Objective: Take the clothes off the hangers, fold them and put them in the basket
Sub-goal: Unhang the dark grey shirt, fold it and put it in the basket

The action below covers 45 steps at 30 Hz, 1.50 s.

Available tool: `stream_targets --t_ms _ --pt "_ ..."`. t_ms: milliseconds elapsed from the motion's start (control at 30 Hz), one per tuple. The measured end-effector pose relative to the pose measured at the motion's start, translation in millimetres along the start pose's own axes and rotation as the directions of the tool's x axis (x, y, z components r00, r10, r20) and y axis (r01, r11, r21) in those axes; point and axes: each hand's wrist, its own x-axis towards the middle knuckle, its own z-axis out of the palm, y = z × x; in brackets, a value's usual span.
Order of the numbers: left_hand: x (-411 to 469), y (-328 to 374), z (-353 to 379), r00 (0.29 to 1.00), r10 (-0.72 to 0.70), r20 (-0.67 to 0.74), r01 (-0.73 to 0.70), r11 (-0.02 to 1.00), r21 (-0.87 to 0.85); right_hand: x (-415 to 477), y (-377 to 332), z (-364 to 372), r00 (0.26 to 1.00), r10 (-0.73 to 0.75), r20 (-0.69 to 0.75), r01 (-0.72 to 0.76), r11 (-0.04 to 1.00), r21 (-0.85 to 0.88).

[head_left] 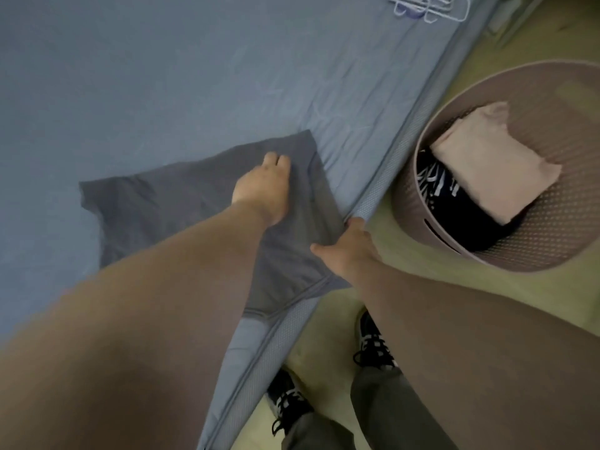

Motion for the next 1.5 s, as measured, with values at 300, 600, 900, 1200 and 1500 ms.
stream_targets --t_ms 300,600,900,1200,1500 --pt "91.6 27.7 2.0 1.000 -0.020 0.012 0.021 0.999 -0.049 13.0 24.6 12.4 0.953 0.014 0.302 -0.063 0.986 0.152" --pt "118.1 45.1 -2.8 0.981 -0.170 0.098 0.171 0.985 -0.008 8.8 11.8 -21.3 0.933 -0.090 0.348 0.086 0.996 0.026" --pt "168.8 102.8 -75.6 0.981 -0.192 0.043 0.190 0.874 -0.447 32.5 13.6 -127.4 0.989 -0.122 -0.088 0.115 0.990 -0.077" --pt "255.5 88.4 -31.0 0.963 -0.194 0.187 0.269 0.727 -0.632 -6.3 11.0 -140.4 0.972 -0.188 -0.141 0.161 0.970 -0.184" --pt "153.7 -13.7 -86.6 0.841 -0.353 0.411 0.537 0.450 -0.713 -62.1 -100.4 -45.2 0.860 -0.419 0.290 0.493 0.828 -0.267"
